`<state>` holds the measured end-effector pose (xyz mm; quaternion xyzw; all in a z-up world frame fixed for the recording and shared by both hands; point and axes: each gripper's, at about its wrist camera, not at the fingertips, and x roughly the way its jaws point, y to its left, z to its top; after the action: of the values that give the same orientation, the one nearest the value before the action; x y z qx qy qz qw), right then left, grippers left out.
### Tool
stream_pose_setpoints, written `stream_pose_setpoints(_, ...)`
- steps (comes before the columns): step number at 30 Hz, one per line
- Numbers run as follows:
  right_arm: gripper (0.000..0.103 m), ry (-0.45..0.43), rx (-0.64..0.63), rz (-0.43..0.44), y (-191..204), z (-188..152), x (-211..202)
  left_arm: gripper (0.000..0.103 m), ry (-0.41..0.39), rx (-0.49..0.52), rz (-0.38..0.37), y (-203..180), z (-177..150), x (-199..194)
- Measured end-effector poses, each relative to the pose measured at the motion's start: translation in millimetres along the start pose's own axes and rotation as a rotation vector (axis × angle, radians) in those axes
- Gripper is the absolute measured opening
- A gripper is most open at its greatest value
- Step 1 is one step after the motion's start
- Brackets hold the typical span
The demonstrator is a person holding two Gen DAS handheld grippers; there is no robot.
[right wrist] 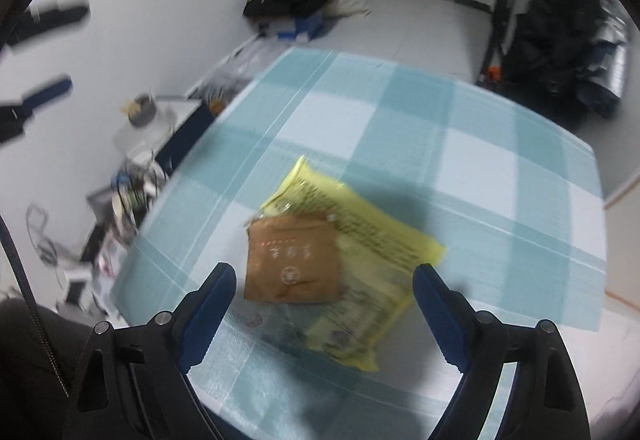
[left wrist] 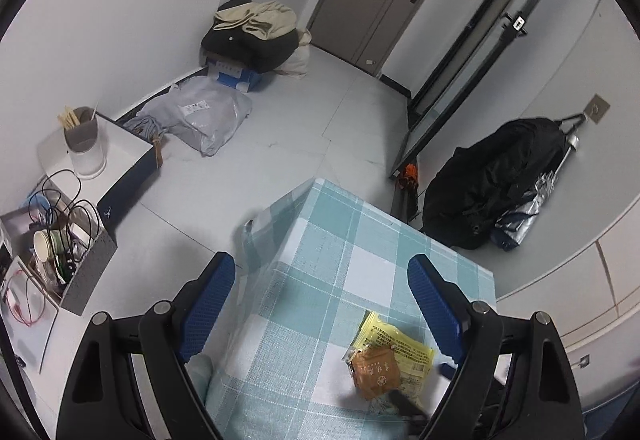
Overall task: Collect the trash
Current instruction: 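Lower the right tool onto the brown snack packet and close on it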
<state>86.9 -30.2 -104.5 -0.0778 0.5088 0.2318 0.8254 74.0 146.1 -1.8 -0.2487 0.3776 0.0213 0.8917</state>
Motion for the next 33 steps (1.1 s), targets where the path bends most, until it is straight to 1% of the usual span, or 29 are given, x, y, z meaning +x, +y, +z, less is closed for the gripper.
stream_pose_setpoints(4,0.088,0.041,-0.043,-0.025,13,5,25,0.086,-0.016,0.003,0.013,5,3,-3)
stream_pose_setpoints(6,0.083,0.069,-0.049,-0.032,16,5,35,0.086,-0.017,-0.005,0.014,8,4,-3)
stream_pose_setpoints(8,0.081,0.087,-0.054,-0.038,16,7,42,0.086,-0.017,-0.021,0.014,14,6,-2)
stream_pose_setpoints(11,0.078,0.083,-0.091,-0.083,21,7,44,0.086,-0.012,-0.037,0.016,18,8,-1)
stream_pose_setpoints(12,0.072,0.078,-0.096,-0.085,23,6,43,0.086,-0.011,-0.040,0.019,19,8,-1)
stream_pose_setpoints(13,0.069,0.074,-0.098,-0.079,23,6,41,0.086,-0.012,-0.043,0.022,20,8,-1)
stream_pose_setpoints(14,0.061,0.069,-0.101,-0.073,25,6,40,0.086,-0.011,-0.047,0.023,21,8,0)
stream_pose_setpoints(18,0.053,0.064,-0.126,-0.068,29,4,36,0.086,-0.005,-0.045,0.029,19,8,2)
stream_pose_setpoints(24,0.043,0.052,-0.054,0.007,13,0,27,0.086,0.005,-0.027,0.041,14,6,5)
stream_pose_setpoints(28,0.043,0.038,-0.009,0.048,3,0,21,0.086,0.013,-0.009,0.053,11,5,9)
stream_pose_setpoints(33,0.042,0.022,0.004,0.058,-4,-3,14,0.086,0.025,0.012,0.070,7,2,14)
